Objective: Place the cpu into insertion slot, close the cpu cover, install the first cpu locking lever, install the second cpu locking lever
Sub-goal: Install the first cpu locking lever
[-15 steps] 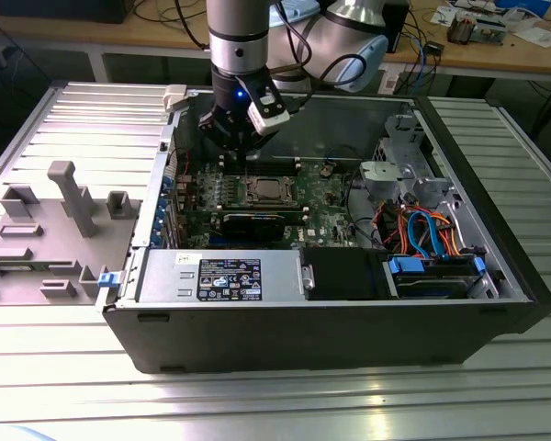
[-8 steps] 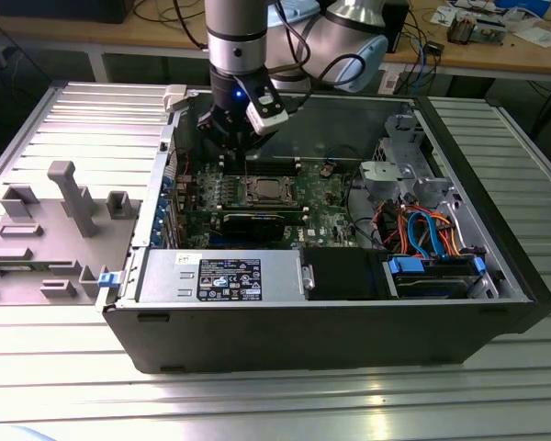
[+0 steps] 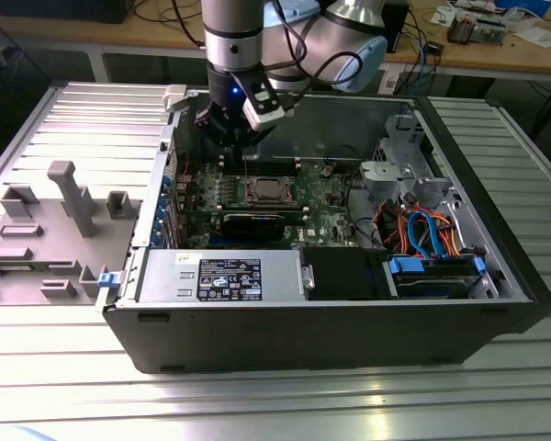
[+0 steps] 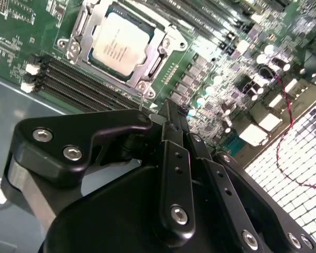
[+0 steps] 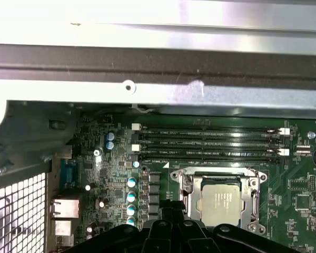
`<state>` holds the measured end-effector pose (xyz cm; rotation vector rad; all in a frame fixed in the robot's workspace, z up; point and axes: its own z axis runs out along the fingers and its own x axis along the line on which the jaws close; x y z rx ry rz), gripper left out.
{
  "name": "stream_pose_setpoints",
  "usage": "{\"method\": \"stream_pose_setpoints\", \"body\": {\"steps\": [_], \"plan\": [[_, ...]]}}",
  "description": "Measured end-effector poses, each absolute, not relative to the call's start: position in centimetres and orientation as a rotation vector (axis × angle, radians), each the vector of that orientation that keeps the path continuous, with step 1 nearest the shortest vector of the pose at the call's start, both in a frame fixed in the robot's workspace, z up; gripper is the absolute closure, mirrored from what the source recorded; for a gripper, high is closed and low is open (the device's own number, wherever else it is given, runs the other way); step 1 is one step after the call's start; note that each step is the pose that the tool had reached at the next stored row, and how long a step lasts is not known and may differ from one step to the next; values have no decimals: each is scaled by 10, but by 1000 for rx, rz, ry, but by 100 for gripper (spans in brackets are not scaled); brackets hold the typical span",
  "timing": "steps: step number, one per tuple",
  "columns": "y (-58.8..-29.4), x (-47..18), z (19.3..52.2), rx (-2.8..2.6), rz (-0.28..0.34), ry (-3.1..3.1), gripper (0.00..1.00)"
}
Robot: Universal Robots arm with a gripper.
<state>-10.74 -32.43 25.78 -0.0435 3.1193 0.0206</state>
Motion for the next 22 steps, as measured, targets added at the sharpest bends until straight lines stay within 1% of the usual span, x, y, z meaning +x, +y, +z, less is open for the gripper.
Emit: {"method": "stream_pose_setpoints", "body": {"steps": [7, 22], "plan": [[-311, -106, 260, -58, 21, 3119, 89], [-307, -99, 260, -70, 21, 3119, 89]]}}
